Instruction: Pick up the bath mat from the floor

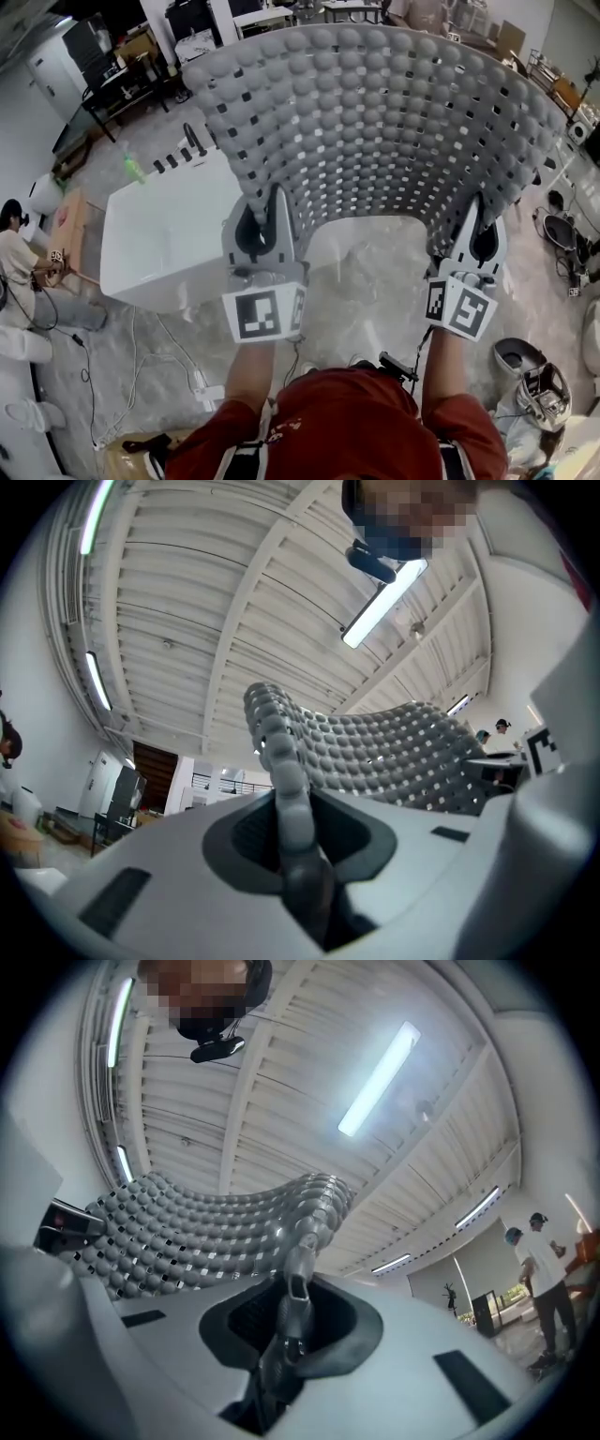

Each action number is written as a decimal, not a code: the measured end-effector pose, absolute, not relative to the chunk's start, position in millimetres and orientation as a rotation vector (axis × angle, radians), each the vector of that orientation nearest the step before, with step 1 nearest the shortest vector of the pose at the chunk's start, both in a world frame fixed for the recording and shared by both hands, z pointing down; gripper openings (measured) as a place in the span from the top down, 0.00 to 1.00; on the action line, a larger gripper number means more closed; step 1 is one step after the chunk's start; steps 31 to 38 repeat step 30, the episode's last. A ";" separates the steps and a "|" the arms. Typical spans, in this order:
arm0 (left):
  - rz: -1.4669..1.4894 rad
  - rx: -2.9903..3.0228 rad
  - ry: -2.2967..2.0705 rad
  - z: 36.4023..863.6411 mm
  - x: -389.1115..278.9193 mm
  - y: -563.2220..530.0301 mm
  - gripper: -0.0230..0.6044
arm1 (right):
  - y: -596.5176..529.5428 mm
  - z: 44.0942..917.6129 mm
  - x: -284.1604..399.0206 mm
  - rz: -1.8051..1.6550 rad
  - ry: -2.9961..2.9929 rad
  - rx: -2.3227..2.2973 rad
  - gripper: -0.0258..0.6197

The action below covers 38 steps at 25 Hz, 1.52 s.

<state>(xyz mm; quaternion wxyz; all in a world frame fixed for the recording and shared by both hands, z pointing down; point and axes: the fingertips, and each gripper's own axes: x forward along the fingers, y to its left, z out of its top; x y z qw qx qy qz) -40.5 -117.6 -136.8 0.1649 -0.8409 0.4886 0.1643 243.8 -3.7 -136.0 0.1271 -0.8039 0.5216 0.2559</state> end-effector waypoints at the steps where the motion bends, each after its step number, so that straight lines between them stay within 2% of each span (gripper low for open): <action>1: 0.465 -2.395 1.392 -136.8 -36.8 -118.4 0.82 | -4.1 -136.0 247.3 0.743 1.517 -2.343 0.88; 26: 0.490 -2.478 1.327 -116.1 0.9 -107.8 0.82 | 25.9 -117.0 277.1 0.754 1.445 -2.434 0.88; 38: 0.497 -2.483 1.316 -126.3 -3.4 -117.8 0.82 | 16.7 -126.7 271.9 0.754 1.440 -2.441 0.88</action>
